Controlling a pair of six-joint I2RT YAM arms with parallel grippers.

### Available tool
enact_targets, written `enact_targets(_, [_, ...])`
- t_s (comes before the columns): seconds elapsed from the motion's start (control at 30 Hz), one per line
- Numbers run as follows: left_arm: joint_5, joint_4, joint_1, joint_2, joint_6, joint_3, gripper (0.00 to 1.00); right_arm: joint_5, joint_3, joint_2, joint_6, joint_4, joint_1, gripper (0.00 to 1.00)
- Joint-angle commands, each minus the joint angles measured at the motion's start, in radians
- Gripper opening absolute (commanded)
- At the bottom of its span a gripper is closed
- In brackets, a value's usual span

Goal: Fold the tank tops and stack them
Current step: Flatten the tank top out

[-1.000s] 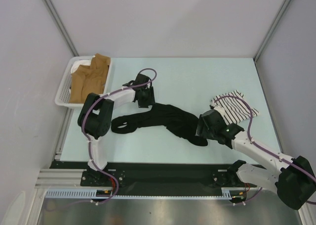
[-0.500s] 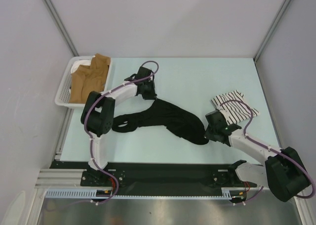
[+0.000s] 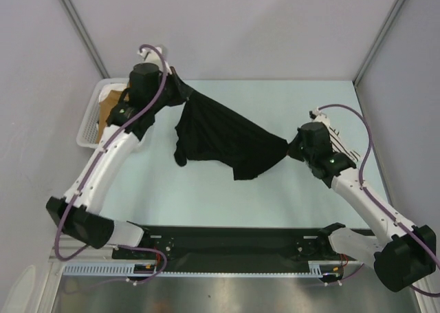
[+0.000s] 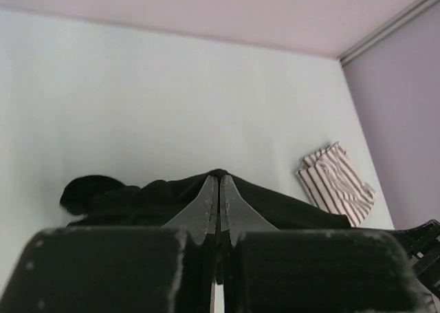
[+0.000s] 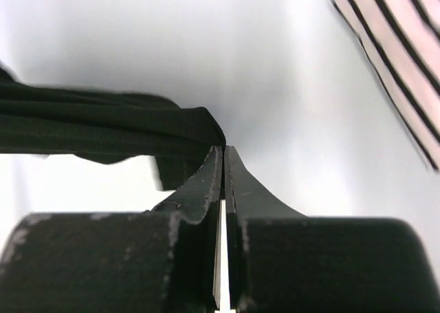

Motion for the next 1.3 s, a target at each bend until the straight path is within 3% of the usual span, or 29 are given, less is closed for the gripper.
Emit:
enact_targets(0.0, [-0.100, -0.025, 0.007, -0.109, 0.056, 0.073, 0.00, -0.028, 0.104, -0.038, -0.096, -0.049, -0.011, 0.00])
enact_targets(0.2, [-0.241, -0.103, 0.007, -0.351, 0.097, 0.136, 0.00, -0.164, 0.275, -0.087, -0.155, -0.056, -0.008, 0.00])
enact_targets(0.43, [-0.266, -0.226, 0.007, -0.521, 0.100, 0.162, 0.00, -0.396, 0.440, -0.153, -0.169, -0.098, 0.001, 0.00])
enact_targets(0.63, [-0.260, -0.344, 0.007, -0.647, 0.080, 0.113, 0.00, -0.547, 0.487, -0.249, -0.132, -0.218, 0.001, 0.01])
enact_targets(0.73, [-0.264, -0.356, 0.008, -0.684, 0.073, 0.086, 0.01, -0.527, 0.519, -0.250, -0.121, -0.350, -0.002, 0.02])
enact_targets(0.9, [-0.231, -0.312, 0.007, -0.626, 0.044, -0.029, 0.01, -0.532, 0.472, -0.162, -0.122, -0.350, -0.052, 0.01])
enact_targets(1.07, [-0.272, -0.156, 0.008, -0.494, 0.008, -0.296, 0.00, -0.729, 0.323, 0.051, -0.074, -0.120, -0.186, 0.00])
enact_targets(1.23, [-0.222, 0.090, 0.072, -0.246, -0.057, -0.402, 0.00, -0.778, 0.423, 0.340, -0.052, 0.059, -0.284, 0.00])
enact_targets(1.27, [-0.203, 0.128, 0.088, -0.145, -0.067, -0.399, 0.00, -0.783, 0.461, 0.459, -0.056, 0.082, -0.298, 0.00])
